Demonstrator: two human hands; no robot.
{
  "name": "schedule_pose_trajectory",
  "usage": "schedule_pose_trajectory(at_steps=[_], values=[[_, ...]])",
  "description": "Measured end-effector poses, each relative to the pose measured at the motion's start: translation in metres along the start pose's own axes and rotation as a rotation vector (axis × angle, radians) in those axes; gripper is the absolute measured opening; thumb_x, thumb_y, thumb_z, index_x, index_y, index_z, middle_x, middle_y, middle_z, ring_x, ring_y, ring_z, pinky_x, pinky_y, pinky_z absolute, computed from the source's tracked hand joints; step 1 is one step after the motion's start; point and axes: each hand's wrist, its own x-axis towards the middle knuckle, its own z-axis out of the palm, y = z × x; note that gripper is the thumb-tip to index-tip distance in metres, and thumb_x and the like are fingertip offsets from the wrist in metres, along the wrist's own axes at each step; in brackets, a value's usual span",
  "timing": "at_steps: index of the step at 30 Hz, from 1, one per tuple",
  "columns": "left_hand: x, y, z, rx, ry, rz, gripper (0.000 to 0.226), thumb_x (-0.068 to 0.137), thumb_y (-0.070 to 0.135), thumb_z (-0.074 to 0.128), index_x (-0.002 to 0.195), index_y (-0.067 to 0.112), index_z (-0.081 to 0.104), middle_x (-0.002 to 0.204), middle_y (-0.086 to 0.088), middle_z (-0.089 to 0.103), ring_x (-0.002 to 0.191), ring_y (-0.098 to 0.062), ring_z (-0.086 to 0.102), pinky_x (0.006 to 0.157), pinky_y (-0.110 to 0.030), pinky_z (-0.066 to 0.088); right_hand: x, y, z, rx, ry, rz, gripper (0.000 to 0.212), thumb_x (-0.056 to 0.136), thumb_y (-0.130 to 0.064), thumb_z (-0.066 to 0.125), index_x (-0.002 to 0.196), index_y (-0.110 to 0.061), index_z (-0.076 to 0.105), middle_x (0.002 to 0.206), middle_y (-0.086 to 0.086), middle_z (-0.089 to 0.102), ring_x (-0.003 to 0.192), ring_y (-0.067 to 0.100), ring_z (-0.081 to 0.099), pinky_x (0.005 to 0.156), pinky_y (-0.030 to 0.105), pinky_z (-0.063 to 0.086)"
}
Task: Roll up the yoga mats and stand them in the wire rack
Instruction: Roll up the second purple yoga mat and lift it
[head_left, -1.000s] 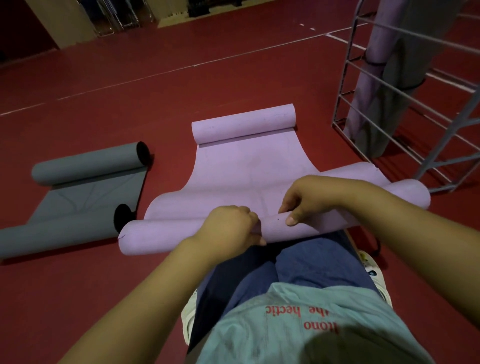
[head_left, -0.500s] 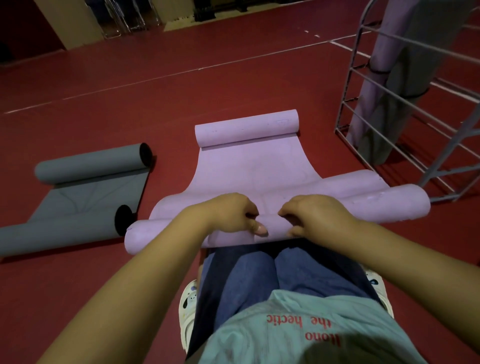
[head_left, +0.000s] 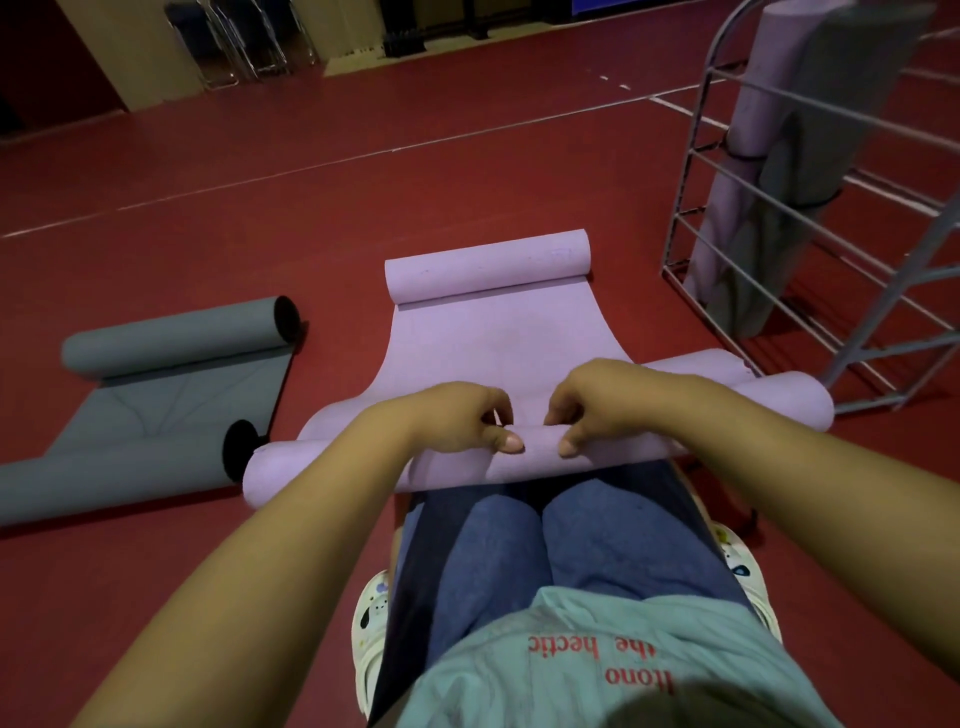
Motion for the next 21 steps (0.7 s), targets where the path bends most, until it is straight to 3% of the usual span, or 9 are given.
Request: schedule_pose_trajectory(at_steps=[4,7,10,12,17,21], values=[[-0.006,0.010,0.000,0.102,0.050,-0.025,0.033,0.093,0.045,0.052,0.116,0.021,0.053,0.114,-0.004,0.061,0.098,-0.023,0.053,0.083,-0.034,0.043,0.013,0.006,-0.010,0.069,-0.076,0.032,0.027,0.074,-0.036,0.077,0.100,-0.033,0.071,0.100,-0.010,0.068,0.093,0.014,0.061,0.091,0.038,0.050],[-0.015,0.020,0.011,0.363,0.188,0.008,0.036,0.098,0.040,0.041,0.119,0.017,0.057,0.113,-0.011,0.058,0.104,-0.030,0.053,0.082,-0.036,0.044,0.016,0.006,-0.013,0.104,-0.105,0.037,0.023,0.074,-0.034,0.078,0.097,-0.031,0.072,0.098,-0.009,0.069,0.093,0.015,0.062,0.090,0.039,0.052],[-0.026,0.026,0.022,0.567,0.237,0.026,0.048,0.090,0.048,0.053,0.124,0.013,0.054,0.116,-0.011,0.048,0.109,-0.031,0.047,0.072,-0.033,0.037,0.016,0.006,-0.014,0.135,-0.112,0.027,0.025,0.076,-0.032,0.077,0.101,-0.027,0.073,0.098,-0.008,0.069,0.094,0.016,0.063,0.089,0.035,0.051],[-0.027,0.028,0.025,0.602,0.218,-0.002,0.058,0.083,0.051,0.061,0.124,0.010,0.051,0.118,-0.010,0.047,0.110,-0.029,0.048,0.071,-0.034,0.035,0.015,0.005,-0.015,0.150,-0.116,0.024,0.026,0.077,-0.031,0.077,0.102,-0.026,0.073,0.098,-0.008,0.069,0.094,0.016,0.063,0.088,0.034,0.051],[-0.023,0.021,0.021,0.549,0.284,0.064,0.050,0.082,0.048,0.064,0.116,0.012,0.054,0.112,-0.008,0.057,0.101,-0.029,0.056,0.076,-0.035,0.041,0.007,0.003,-0.010,0.028,-0.041,0.001,0.033,0.081,-0.038,0.071,0.112,-0.026,0.068,0.110,-0.005,0.067,0.099,0.018,0.060,0.092,0.038,0.049],[-0.024,0.011,0.016,0.442,0.341,0.105,0.044,0.082,0.049,0.062,0.108,0.014,0.055,0.104,-0.005,0.062,0.092,-0.027,0.058,0.075,-0.035,0.046,-0.014,-0.009,0.010,-0.237,0.171,-0.074,0.027,0.090,-0.031,0.054,0.114,-0.020,0.061,0.118,0.002,0.058,0.107,0.025,0.055,0.087,0.038,0.048]])
